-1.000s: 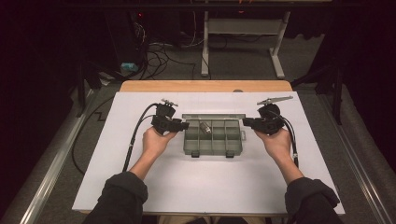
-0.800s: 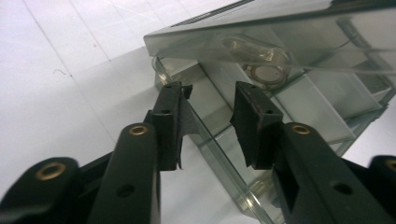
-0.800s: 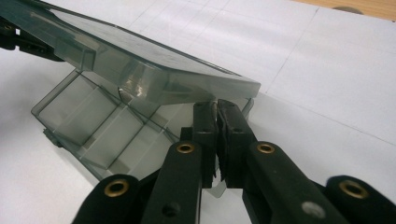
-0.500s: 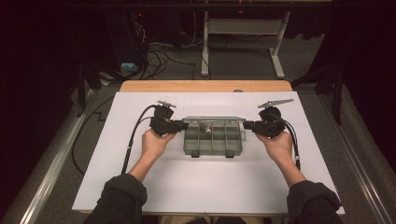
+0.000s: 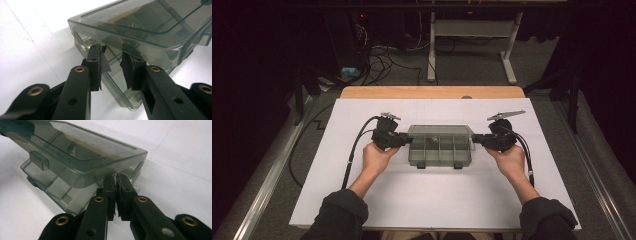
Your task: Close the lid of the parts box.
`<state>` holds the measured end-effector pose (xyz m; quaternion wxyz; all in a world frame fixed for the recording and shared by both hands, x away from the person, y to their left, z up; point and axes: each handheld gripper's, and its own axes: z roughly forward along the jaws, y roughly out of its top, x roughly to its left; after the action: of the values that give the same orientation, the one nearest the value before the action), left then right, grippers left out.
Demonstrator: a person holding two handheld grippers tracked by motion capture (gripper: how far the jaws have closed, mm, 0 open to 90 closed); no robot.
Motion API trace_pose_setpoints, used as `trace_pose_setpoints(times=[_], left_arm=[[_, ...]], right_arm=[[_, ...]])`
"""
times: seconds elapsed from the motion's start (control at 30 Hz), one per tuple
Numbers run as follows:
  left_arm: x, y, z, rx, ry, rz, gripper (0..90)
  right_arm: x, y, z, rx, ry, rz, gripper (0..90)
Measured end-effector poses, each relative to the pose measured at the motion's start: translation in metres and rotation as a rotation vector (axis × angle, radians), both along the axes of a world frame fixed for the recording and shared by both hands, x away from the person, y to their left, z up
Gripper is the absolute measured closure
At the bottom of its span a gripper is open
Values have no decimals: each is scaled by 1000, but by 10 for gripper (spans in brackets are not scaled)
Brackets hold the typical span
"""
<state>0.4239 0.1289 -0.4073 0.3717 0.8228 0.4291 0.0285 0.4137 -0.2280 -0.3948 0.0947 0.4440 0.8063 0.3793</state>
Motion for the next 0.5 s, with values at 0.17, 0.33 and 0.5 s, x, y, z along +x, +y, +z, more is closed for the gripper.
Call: trace_pose_setpoints(times=[0.17, 0.33, 0.5], left_arm=[[0, 0, -3, 2, 9, -4, 686], [-3, 5, -7, 6, 21, 16, 663], [-5, 15, -9, 2, 33, 33, 661]], right_arm=[[-3, -2, -5, 1, 6, 12, 866], [-4, -3, -5, -4, 4, 19, 864], [-6, -1, -8, -6, 7, 28, 864]])
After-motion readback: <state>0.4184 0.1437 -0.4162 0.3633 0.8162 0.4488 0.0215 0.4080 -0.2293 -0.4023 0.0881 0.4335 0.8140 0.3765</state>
